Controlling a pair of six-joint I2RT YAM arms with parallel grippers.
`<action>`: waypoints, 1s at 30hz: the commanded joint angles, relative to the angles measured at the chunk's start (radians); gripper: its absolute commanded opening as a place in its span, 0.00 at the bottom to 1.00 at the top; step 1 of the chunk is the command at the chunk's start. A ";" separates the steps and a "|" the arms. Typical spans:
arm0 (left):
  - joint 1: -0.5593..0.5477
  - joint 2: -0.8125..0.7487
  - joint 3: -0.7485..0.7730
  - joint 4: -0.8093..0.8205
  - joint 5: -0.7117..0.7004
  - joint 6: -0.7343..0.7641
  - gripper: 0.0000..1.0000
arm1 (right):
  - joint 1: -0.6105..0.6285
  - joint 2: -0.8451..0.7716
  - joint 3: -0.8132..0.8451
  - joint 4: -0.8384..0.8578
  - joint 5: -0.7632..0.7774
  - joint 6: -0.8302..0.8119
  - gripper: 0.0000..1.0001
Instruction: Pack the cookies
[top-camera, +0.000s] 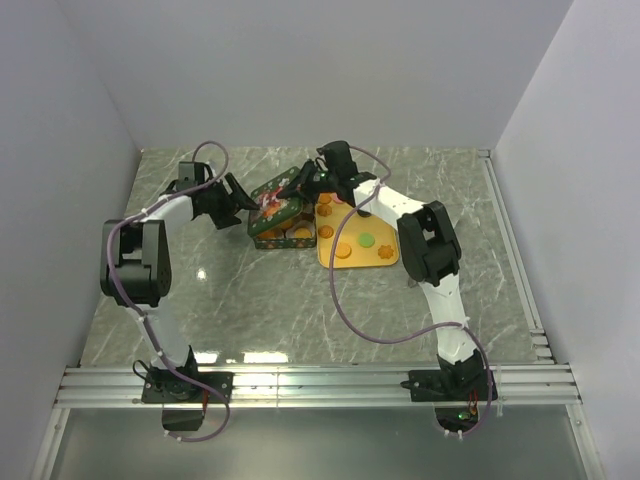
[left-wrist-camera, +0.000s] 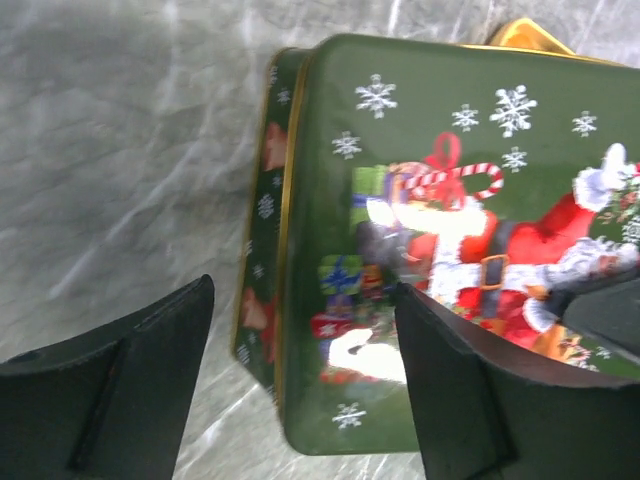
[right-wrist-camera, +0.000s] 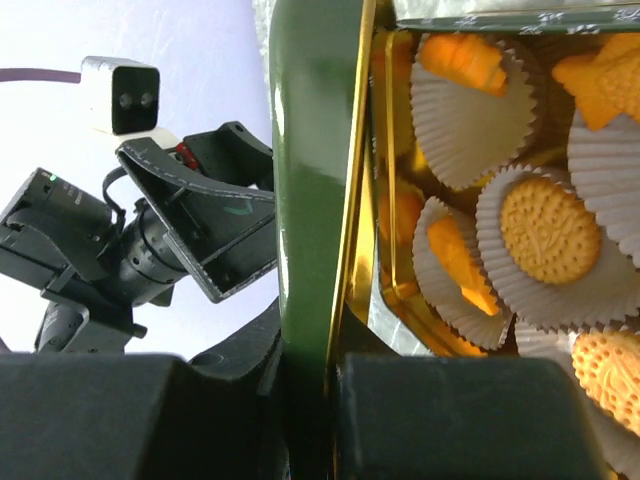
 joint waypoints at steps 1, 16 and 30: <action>-0.015 0.031 0.058 0.042 0.067 -0.012 0.76 | 0.017 -0.020 0.025 0.083 0.019 0.026 0.00; -0.053 0.119 0.102 0.022 0.077 0.003 0.50 | 0.022 -0.089 -0.130 0.060 0.061 -0.037 0.00; -0.067 0.098 0.088 0.024 0.085 0.001 0.57 | 0.001 -0.143 -0.196 0.009 0.095 -0.076 0.20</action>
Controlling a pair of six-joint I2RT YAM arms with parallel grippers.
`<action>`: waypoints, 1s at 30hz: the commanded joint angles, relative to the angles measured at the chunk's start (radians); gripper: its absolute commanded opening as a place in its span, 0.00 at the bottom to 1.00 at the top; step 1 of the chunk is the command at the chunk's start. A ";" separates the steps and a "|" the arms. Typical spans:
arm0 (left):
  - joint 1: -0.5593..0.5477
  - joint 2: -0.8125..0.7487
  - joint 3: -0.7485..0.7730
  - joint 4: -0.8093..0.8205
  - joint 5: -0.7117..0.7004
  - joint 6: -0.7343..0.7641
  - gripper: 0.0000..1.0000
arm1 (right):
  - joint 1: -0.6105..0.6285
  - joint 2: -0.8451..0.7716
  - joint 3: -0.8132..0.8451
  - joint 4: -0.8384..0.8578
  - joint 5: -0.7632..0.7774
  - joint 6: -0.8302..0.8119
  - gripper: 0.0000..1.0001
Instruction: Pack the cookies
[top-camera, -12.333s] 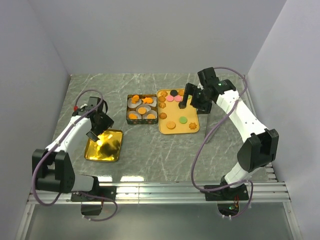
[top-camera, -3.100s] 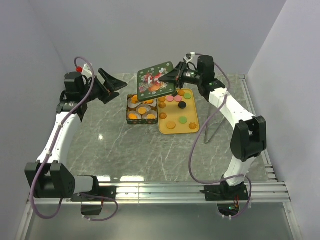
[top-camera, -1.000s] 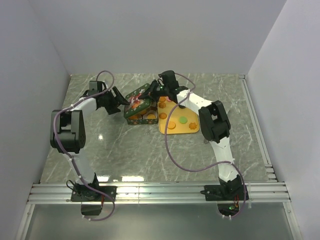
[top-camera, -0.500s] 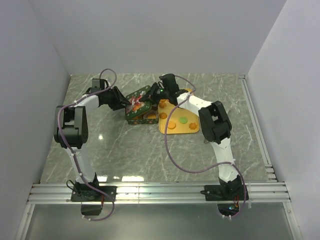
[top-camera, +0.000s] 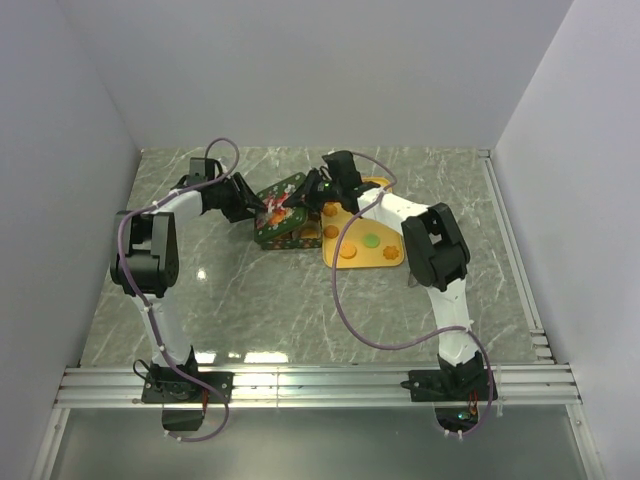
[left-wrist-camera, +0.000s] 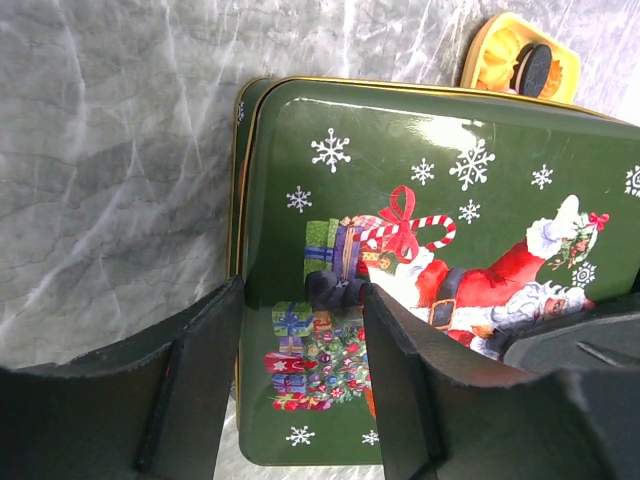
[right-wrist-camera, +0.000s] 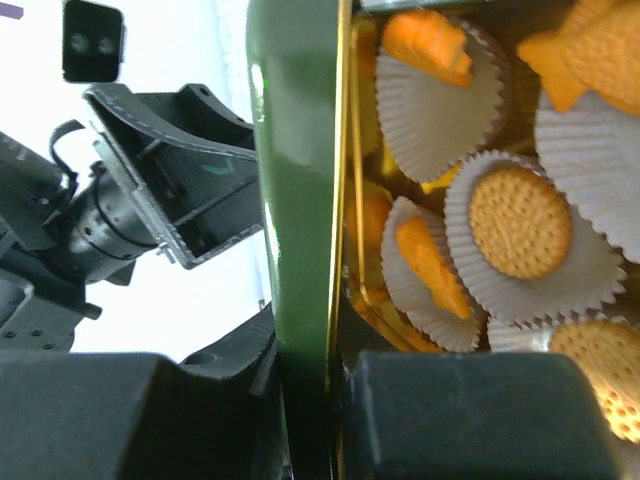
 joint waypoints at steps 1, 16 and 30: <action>-0.025 -0.002 -0.004 0.012 0.027 0.012 0.57 | -0.009 -0.069 -0.035 -0.066 0.019 -0.020 0.20; -0.025 0.022 -0.014 0.001 -0.017 0.032 0.57 | -0.058 -0.094 -0.132 -0.025 0.008 0.010 0.18; -0.048 0.069 -0.042 0.057 0.099 0.003 0.53 | -0.075 -0.069 -0.143 -0.036 0.000 0.004 0.29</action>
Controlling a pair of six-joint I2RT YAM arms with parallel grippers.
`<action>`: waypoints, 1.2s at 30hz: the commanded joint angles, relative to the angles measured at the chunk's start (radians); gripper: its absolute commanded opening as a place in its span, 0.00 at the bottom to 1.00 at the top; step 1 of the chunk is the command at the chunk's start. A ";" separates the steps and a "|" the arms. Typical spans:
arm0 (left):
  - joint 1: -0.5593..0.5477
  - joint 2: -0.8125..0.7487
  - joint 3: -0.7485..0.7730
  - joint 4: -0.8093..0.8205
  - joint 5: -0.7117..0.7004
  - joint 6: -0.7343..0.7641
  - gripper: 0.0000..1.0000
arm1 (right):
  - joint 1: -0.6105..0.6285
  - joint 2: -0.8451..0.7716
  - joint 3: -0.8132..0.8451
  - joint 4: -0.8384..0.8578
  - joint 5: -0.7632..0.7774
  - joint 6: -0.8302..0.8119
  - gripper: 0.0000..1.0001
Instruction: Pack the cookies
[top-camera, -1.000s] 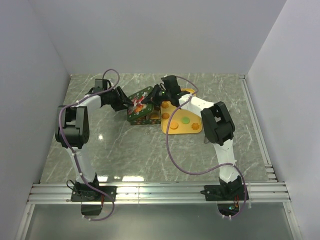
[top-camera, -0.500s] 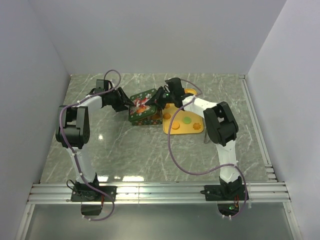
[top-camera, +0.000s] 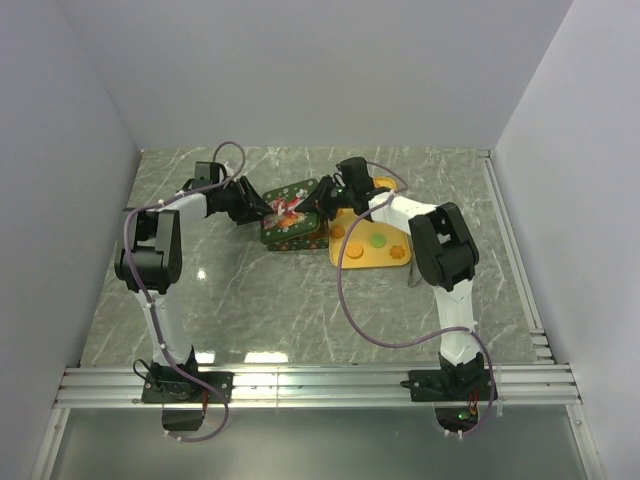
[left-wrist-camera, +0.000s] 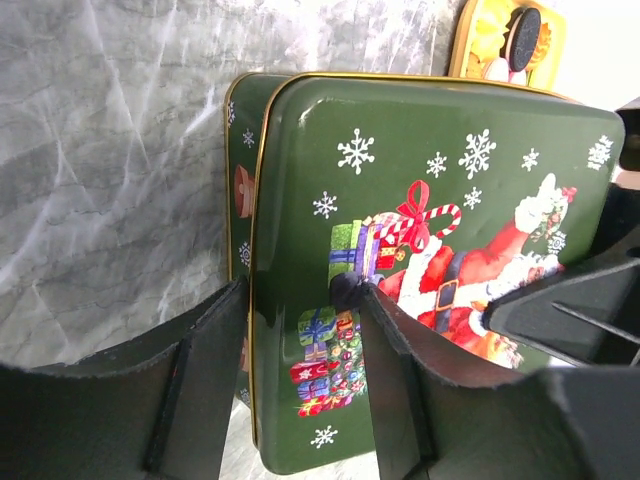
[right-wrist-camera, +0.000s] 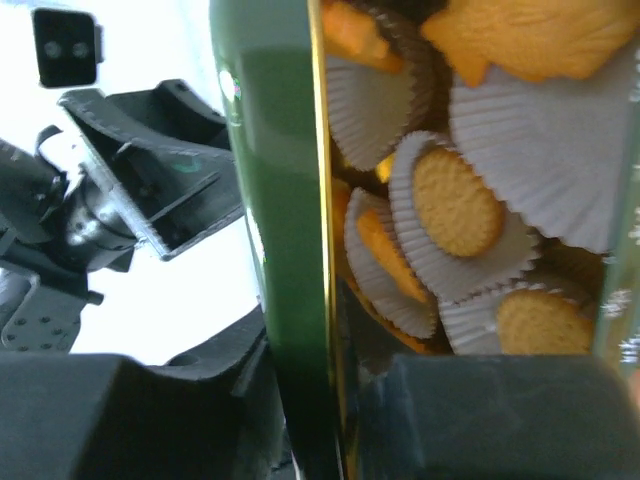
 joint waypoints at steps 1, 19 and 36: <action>-0.029 0.026 -0.026 -0.006 0.018 0.007 0.53 | -0.013 -0.021 -0.004 -0.060 0.034 -0.014 0.33; -0.035 0.012 0.009 -0.022 0.017 -0.002 0.52 | -0.081 -0.116 0.003 -0.273 0.122 -0.169 0.78; -0.056 0.018 0.075 -0.093 -0.020 0.017 0.53 | -0.132 -0.153 -0.020 -0.362 0.162 -0.250 0.69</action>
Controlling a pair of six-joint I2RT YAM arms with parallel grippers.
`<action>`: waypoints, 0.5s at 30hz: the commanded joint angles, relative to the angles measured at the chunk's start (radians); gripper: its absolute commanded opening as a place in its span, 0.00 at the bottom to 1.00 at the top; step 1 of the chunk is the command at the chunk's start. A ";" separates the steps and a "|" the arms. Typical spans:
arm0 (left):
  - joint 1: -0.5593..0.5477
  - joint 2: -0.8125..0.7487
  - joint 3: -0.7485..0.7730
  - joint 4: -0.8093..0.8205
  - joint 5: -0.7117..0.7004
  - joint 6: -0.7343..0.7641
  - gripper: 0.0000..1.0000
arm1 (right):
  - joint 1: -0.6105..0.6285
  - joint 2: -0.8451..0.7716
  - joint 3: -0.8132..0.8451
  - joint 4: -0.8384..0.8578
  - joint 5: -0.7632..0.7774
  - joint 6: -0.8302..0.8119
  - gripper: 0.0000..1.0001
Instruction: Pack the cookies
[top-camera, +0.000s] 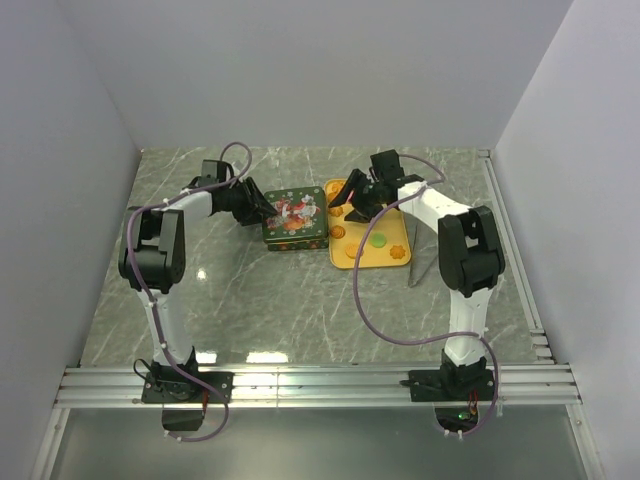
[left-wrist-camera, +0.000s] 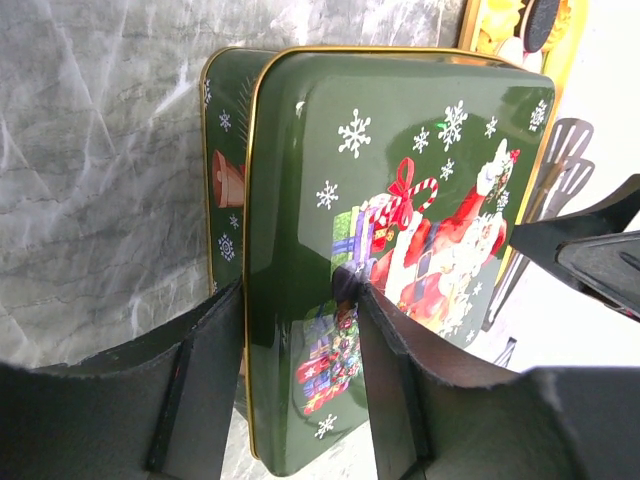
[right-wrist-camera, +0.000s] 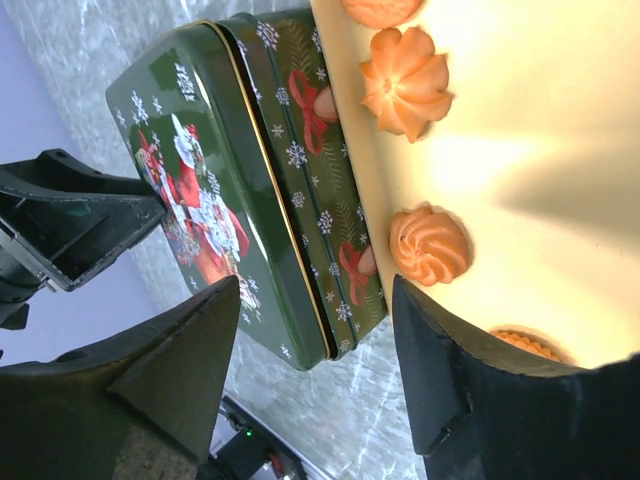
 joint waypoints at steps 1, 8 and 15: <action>-0.025 0.009 0.048 -0.043 -0.011 0.027 0.53 | 0.002 0.000 0.012 0.022 -0.017 -0.002 0.68; -0.053 0.018 0.116 -0.115 -0.057 0.048 0.58 | 0.003 0.062 0.053 0.093 -0.092 0.057 0.68; -0.088 0.044 0.185 -0.175 -0.107 0.053 0.64 | 0.012 0.122 0.092 0.122 -0.141 0.078 0.68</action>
